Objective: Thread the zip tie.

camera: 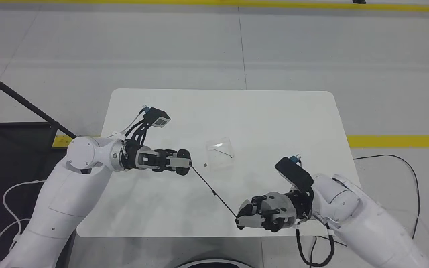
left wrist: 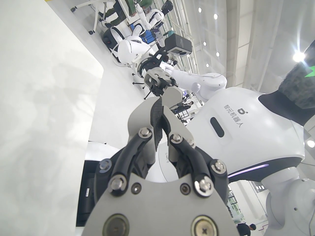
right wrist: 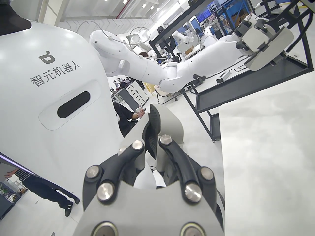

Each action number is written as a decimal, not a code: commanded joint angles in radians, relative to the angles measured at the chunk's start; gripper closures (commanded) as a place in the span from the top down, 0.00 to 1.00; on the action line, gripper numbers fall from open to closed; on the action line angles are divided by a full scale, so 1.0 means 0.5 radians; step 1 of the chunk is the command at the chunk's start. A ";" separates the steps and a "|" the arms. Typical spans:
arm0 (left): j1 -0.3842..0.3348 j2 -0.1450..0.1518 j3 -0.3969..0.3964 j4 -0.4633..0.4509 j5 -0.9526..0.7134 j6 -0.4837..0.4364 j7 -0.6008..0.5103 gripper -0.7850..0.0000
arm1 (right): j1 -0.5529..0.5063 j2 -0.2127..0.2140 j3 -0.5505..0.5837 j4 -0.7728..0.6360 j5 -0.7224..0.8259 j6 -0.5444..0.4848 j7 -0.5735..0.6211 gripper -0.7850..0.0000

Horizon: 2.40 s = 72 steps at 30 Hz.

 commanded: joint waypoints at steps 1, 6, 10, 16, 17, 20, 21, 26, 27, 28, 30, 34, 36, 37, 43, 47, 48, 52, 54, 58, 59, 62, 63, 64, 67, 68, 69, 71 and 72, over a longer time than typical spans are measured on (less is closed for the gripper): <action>0.000 0.000 0.000 0.000 0.000 0.000 0.000 0.00 | 0.000 0.000 0.000 0.000 0.000 0.000 0.000 0.00; 0.002 0.000 -0.004 0.002 -0.009 -0.008 0.008 0.00 | 0.002 -0.001 -0.025 0.028 -0.012 0.000 0.000 0.00; 0.010 -0.001 0.006 -0.016 0.001 -0.015 0.015 0.04 | 0.071 -0.016 -0.074 0.180 0.000 0.000 0.000 0.00; 0.020 -0.002 0.016 -0.042 0.018 -0.001 0.052 0.00 | 0.071 -0.016 -0.074 0.180 0.000 0.000 0.000 0.00; 0.030 -0.002 0.014 -0.065 0.035 0.005 0.076 0.00 | 0.071 -0.016 -0.074 0.180 0.000 0.000 0.000 0.00; 0.052 -0.002 0.003 -0.095 0.047 0.014 0.098 0.00 | 0.037 -0.023 -0.045 0.140 -0.067 0.032 -0.076 0.00; 0.057 -0.002 -0.002 -0.099 0.049 0.014 0.103 0.00 | 0.023 -0.024 -0.035 0.132 -0.084 0.019 -0.093 0.00; 0.069 -0.003 -0.017 -0.107 0.054 0.017 0.112 0.00 | -0.034 -0.027 0.009 0.102 -0.107 0.000 -0.109 0.00; 0.071 -0.004 -0.017 -0.108 0.050 0.017 0.111 0.00 | -0.041 -0.027 0.016 0.101 -0.104 0.000 -0.103 0.00; 0.072 -0.005 -0.018 -0.108 0.049 0.017 0.109 0.00 | -0.046 -0.028 0.021 0.102 -0.101 0.000 -0.095 0.00; 0.074 -0.007 -0.017 -0.111 0.043 0.017 0.107 0.04 | -0.053 -0.030 0.028 0.104 -0.094 0.000 -0.081 0.00; 0.068 -0.010 -0.007 -0.108 0.024 0.050 0.081 0.90 | -0.054 -0.038 0.033 0.113 -0.081 0.002 -0.051 0.00; 0.060 -0.013 0.004 -0.101 -0.010 0.080 0.041 0.98 | -0.052 -0.042 0.035 0.115 -0.075 0.004 -0.037 0.00; 0.052 -0.014 0.005 -0.092 -0.022 0.089 0.026 1.00 | -0.052 -0.044 0.036 0.117 -0.071 0.003 -0.031 0.00; 0.013 -0.025 0.039 -0.050 -0.054 0.139 -0.037 1.00 | -0.044 -0.059 0.034 0.121 -0.055 0.007 0.006 0.00; -0.011 -0.035 0.073 -0.032 -0.049 0.157 -0.053 1.00 | -0.038 -0.071 0.029 0.119 -0.063 0.013 0.012 0.00; -0.017 -0.037 0.082 -0.028 -0.057 0.164 -0.066 0.99 | -0.035 -0.074 0.025 0.119 -0.065 0.020 0.019 0.00; -0.047 -0.049 0.121 -0.005 -0.077 0.179 -0.113 0.75 | -0.009 -0.091 0.003 0.127 -0.060 0.061 0.054 0.00; -0.061 -0.055 0.141 0.003 -0.081 0.181 -0.138 0.47 | 0.008 -0.102 -0.010 0.133 -0.057 0.087 0.067 0.00; -0.085 -0.066 0.171 0.020 -0.093 0.179 -0.168 0.37 | 0.041 -0.126 -0.035 0.147 -0.054 0.123 0.088 0.00; -0.089 -0.068 0.175 0.023 -0.090 0.177 -0.167 0.33 | 0.047 -0.131 -0.038 0.151 -0.054 0.127 0.089 0.00; -0.099 -0.073 0.182 0.029 -0.083 0.173 -0.170 0.28 | 0.059 -0.145 -0.046 0.163 -0.054 0.134 0.098 0.00; -0.101 -0.075 0.183 0.030 -0.080 0.173 -0.168 0.26 | 0.061 -0.149 -0.047 0.167 -0.053 0.135 0.100 0.00; -0.102 -0.076 0.184 0.031 -0.079 0.174 -0.167 0.26 | 0.063 -0.152 -0.047 0.171 -0.052 0.135 0.102 0.00; -0.103 -0.079 0.184 0.031 -0.077 0.170 -0.168 0.22 | 0.065 -0.161 -0.042 0.185 -0.047 0.138 0.102 0.00; -0.103 -0.080 0.184 0.031 -0.076 0.170 -0.168 0.22 | 0.064 -0.164 -0.039 0.190 -0.043 0.138 0.101 0.00; -0.103 -0.081 0.183 0.028 -0.079 0.169 -0.169 0.22 | 0.064 -0.166 -0.035 0.197 -0.042 0.142 0.100 0.00; -0.101 -0.083 0.180 0.027 -0.083 0.170 -0.170 0.25 | 0.062 -0.170 -0.022 0.208 -0.052 0.149 0.092 0.00; -0.100 -0.083 0.178 0.024 -0.085 0.169 -0.169 0.28 | 0.060 -0.172 -0.017 0.213 -0.055 0.150 0.091 0.00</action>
